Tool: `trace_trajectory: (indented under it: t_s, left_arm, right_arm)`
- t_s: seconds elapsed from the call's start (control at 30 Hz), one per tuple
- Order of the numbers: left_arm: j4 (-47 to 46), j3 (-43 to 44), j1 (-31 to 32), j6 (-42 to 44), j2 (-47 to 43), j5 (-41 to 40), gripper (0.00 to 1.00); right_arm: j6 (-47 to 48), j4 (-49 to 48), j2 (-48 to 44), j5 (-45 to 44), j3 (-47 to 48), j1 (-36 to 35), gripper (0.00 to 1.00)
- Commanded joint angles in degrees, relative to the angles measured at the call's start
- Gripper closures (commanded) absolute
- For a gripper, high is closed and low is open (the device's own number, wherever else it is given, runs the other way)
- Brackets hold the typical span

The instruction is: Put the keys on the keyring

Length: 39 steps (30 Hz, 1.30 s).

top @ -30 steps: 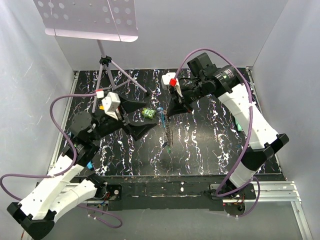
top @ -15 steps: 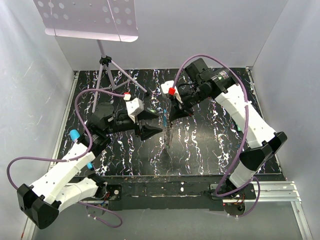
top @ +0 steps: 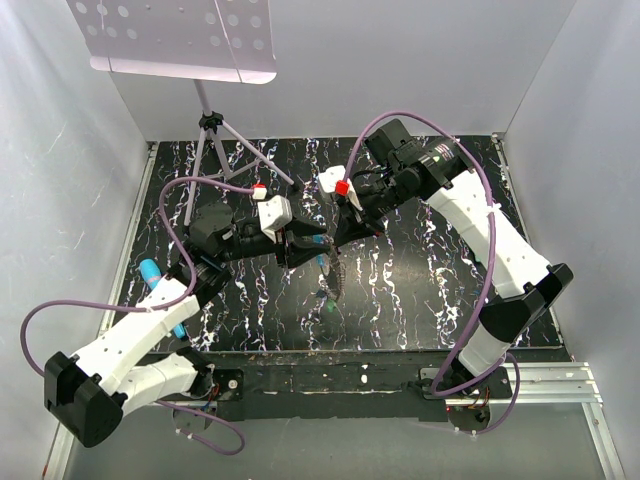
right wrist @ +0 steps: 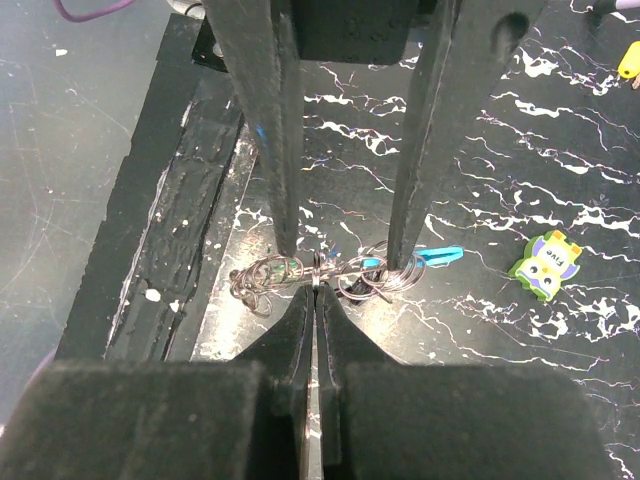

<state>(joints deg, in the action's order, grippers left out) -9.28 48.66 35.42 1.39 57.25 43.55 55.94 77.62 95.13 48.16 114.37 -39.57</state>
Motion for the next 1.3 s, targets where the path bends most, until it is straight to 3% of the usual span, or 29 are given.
trace_trajectory:
  t_s: [0.0,0.37,0.5,0.73,0.83,1.0,1.07,1.13,1.27]
  left_arm:
    - [-2.15,1.08,0.18,-0.68,0.58,1.54,0.62]
    - [-1.27,1.17,0.70,-0.95,1.19,2.33,0.74]
    - [-1.18,1.52,0.70,-0.95,1.89,3.03,0.84]
    - [1.71,3.01,1.14,-0.25,2.86,3.12,0.85]
    - [2.77,3.10,1.14,0.63,2.78,3.03,0.99]
    - [2.60,2.67,1.23,0.46,1.81,1.90,1.00]
    - [1.90,2.05,1.23,-0.50,0.67,0.58,1.00]
    - [-0.72,0.13,1.06,-3.30,-1.43,-1.35,1.00]
    - [-13.89,-6.55,1.06,-13.49,-5.83,-4.17,1.00]
  right_arm:
    - [0.75,9.74,-0.21,2.90,2.18,-0.33,0.99]
    - [-0.13,9.30,0.23,2.81,2.44,-0.42,0.99]
    - [-0.31,9.12,0.23,2.73,2.44,-0.51,0.99]
    - [-0.66,8.86,0.23,2.64,2.35,-0.77,0.99]
    - [-0.66,8.86,0.23,2.73,2.26,-0.77,0.99]
    - [-1.71,8.33,0.14,3.16,2.09,-0.77,0.99]
    - [-2.33,7.90,-0.47,3.52,2.09,-0.77,0.85]
    - [-3.20,7.63,-1.52,3.78,2.09,-0.59,0.58]
    - [-5.75,5.53,-4.60,3.69,1.04,1.24,0.41]
